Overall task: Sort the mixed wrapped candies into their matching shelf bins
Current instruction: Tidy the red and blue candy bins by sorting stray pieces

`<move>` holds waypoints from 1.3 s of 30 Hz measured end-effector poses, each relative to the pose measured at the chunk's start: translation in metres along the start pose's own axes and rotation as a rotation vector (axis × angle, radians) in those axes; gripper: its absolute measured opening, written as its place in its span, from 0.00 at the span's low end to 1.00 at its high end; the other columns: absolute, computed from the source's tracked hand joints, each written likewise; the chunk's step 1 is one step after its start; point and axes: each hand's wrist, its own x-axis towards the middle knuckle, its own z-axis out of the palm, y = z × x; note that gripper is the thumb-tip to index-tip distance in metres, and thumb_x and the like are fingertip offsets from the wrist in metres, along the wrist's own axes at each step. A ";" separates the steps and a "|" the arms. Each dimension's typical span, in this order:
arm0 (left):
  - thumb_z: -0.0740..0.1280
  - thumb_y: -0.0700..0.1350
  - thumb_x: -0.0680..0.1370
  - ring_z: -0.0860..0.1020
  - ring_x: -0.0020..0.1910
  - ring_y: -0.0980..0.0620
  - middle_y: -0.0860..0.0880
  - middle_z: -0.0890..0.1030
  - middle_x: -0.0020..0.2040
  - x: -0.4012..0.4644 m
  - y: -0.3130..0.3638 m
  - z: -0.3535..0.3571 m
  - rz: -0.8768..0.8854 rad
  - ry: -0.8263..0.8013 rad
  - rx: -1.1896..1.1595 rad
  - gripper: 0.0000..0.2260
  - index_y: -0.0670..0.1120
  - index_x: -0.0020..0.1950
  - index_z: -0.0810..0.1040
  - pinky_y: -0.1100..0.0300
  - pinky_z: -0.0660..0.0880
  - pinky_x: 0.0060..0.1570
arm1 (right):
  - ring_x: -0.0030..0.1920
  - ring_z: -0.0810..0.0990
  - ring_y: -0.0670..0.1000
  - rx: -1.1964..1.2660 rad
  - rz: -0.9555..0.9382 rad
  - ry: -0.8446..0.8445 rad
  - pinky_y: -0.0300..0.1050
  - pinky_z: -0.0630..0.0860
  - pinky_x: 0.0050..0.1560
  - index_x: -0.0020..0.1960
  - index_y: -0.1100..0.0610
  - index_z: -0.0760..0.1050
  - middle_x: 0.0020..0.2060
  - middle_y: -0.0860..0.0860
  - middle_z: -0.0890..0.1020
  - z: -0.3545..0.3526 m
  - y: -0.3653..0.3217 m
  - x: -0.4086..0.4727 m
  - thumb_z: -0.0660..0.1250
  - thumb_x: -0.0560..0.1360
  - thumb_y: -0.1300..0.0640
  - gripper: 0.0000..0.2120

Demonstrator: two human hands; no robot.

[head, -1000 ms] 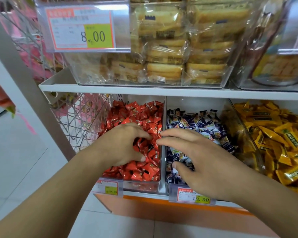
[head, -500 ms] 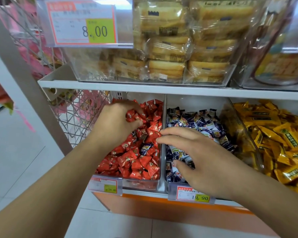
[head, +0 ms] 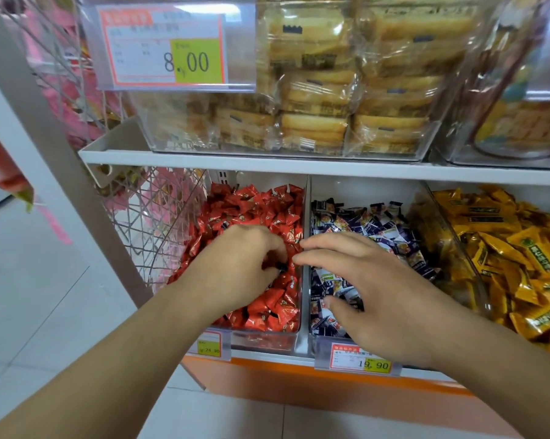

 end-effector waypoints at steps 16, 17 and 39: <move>0.76 0.49 0.76 0.80 0.42 0.64 0.60 0.82 0.40 0.002 -0.009 -0.006 -0.177 0.016 -0.108 0.05 0.60 0.43 0.85 0.65 0.78 0.44 | 0.78 0.50 0.34 0.027 0.005 0.010 0.32 0.49 0.73 0.78 0.35 0.64 0.74 0.25 0.57 0.002 0.003 0.000 0.67 0.82 0.54 0.28; 0.75 0.49 0.76 0.80 0.41 0.63 0.60 0.83 0.40 0.001 -0.010 -0.010 -0.203 0.063 -0.151 0.06 0.59 0.42 0.85 0.65 0.78 0.42 | 0.78 0.51 0.34 0.029 0.007 0.014 0.32 0.49 0.74 0.78 0.35 0.64 0.74 0.25 0.58 0.002 0.003 0.000 0.67 0.82 0.53 0.28; 0.75 0.55 0.75 0.77 0.56 0.66 0.63 0.80 0.57 -0.027 0.015 -0.032 -0.105 -0.165 -0.231 0.13 0.64 0.58 0.81 0.61 0.74 0.61 | 0.73 0.67 0.43 0.022 0.235 0.271 0.37 0.64 0.73 0.77 0.44 0.68 0.73 0.40 0.71 -0.015 -0.004 -0.004 0.65 0.82 0.48 0.23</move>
